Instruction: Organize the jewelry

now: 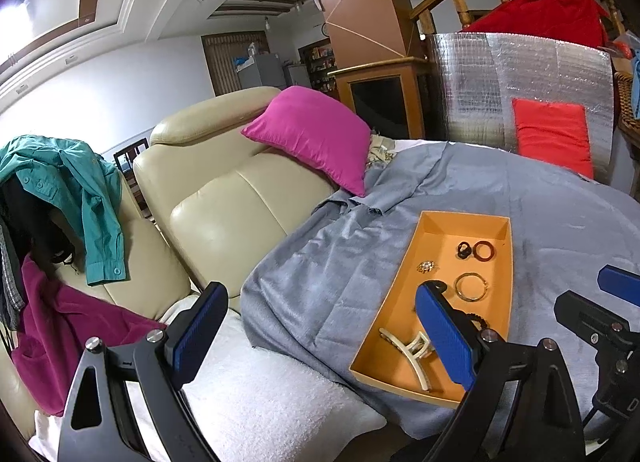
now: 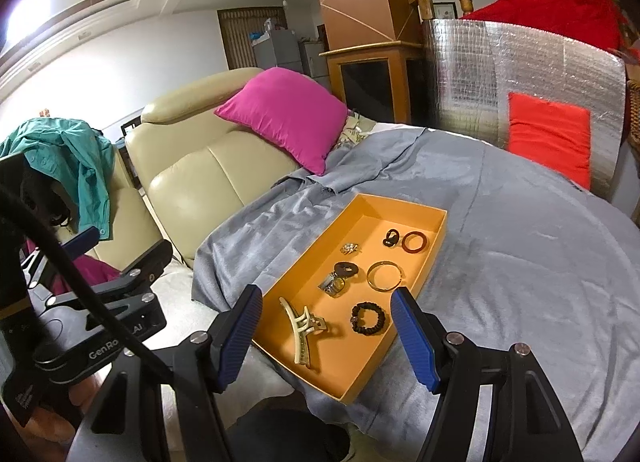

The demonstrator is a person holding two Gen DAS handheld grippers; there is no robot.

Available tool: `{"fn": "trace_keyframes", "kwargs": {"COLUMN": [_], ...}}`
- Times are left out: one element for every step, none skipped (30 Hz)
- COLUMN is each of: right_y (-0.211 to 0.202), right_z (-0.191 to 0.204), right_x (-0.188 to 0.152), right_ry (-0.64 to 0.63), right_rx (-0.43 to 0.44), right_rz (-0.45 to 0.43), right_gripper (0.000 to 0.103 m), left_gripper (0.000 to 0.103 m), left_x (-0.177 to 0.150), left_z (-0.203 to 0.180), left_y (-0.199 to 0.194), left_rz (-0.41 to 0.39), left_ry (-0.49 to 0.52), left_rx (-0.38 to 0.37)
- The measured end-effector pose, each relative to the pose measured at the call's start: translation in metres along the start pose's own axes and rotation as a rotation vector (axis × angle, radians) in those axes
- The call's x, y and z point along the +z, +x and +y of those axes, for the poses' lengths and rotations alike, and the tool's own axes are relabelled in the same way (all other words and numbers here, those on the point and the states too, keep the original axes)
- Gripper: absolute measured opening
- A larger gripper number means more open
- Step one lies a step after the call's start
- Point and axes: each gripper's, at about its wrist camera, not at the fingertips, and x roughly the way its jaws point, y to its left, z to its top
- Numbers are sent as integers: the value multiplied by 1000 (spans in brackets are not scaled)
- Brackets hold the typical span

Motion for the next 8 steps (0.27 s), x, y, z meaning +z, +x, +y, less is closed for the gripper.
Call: {"fn": "trace_keyframes", "kwargs": {"right_y": [2, 5, 6, 6, 5, 4, 2, 0], "right_z": [-2, -7, -11, -18, -27, -40, -57, -72], "right_x": [0, 0, 0, 0, 0, -1, -2, -3], "right_ry": [3, 11, 19, 28, 40, 57, 81, 102], "right_rx": [2, 5, 6, 5, -4, -22, -46, -67], "right_rz": [2, 0, -3, -7, -13, -22, -32, -35], "right_gripper": [71, 71, 70, 71, 71, 70, 71, 71], "left_gripper": [95, 95, 95, 95, 95, 95, 95, 95], "left_x": [0, 0, 0, 1, 3, 5, 7, 10], "left_z": [-1, -4, -8, -13, -23, -34, -45, -65], "left_y": [2, 5, 7, 8, 9, 11, 12, 15], "left_rz": [2, 3, 2, 0, 0, 3, 7, 19], "left_ry": [3, 8, 14, 23, 39, 55, 72, 94], "left_rx": [2, 5, 3, -2, -21, -49, -85, -143]}}
